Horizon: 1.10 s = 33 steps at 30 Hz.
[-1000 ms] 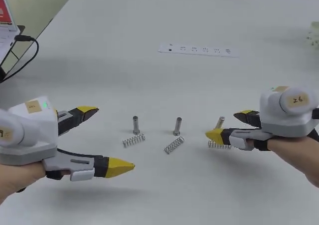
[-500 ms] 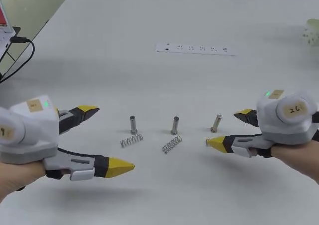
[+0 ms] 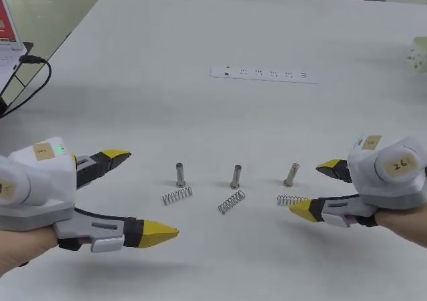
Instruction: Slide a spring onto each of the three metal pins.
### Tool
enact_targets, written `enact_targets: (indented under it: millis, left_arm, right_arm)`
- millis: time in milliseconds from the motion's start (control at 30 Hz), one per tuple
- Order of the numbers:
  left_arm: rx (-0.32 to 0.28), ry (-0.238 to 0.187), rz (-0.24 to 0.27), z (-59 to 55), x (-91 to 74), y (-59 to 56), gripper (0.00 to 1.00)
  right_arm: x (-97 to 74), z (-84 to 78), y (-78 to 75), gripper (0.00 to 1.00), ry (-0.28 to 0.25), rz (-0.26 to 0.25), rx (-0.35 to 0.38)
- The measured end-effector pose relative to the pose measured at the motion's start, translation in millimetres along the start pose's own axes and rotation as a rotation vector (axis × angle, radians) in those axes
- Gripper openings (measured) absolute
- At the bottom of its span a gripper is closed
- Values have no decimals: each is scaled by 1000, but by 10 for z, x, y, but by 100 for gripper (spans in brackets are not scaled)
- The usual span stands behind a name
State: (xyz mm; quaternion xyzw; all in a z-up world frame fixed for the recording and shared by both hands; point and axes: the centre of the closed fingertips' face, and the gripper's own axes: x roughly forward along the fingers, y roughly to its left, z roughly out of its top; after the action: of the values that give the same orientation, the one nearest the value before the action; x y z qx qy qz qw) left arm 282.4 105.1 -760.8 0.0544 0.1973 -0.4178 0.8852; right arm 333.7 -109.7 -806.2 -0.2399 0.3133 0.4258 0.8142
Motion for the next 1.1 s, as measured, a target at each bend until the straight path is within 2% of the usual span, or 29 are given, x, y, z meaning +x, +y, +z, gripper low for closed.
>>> enact_targets:
  millis: [133, 200, 367, 667, 733, 967, 1100]
  left_arm:
    - [2, 4, -4, -6, -20, -21, 97]
    - [1, 6, -4, -13, -34, -17, 97]
    - [8, 7, 22, -24, -55, 36, 96]
    - [8, -3, 14, 18, -92, 13, 96]
    - [10, -5, 14, 28, -90, 16, 96]
    - [14, -6, 2, 36, -77, 5, 97]
    - [22, -1, -1, 31, -54, 0, 97]
  right_arm:
    - [-6, -58, 28, 51, 47, 27, -96]
    - [0, -83, 79, 50, 64, 62, -121]
    - [23, -114, 118, 39, 77, 105, -133]
    - [60, -136, 170, 28, 119, 187, -187]
    - [83, -156, 155, 25, 136, 185, -223]
    - [174, -150, 155, 24, 161, 216, -233]
    - [226, -220, 146, 24, 198, 248, -217]
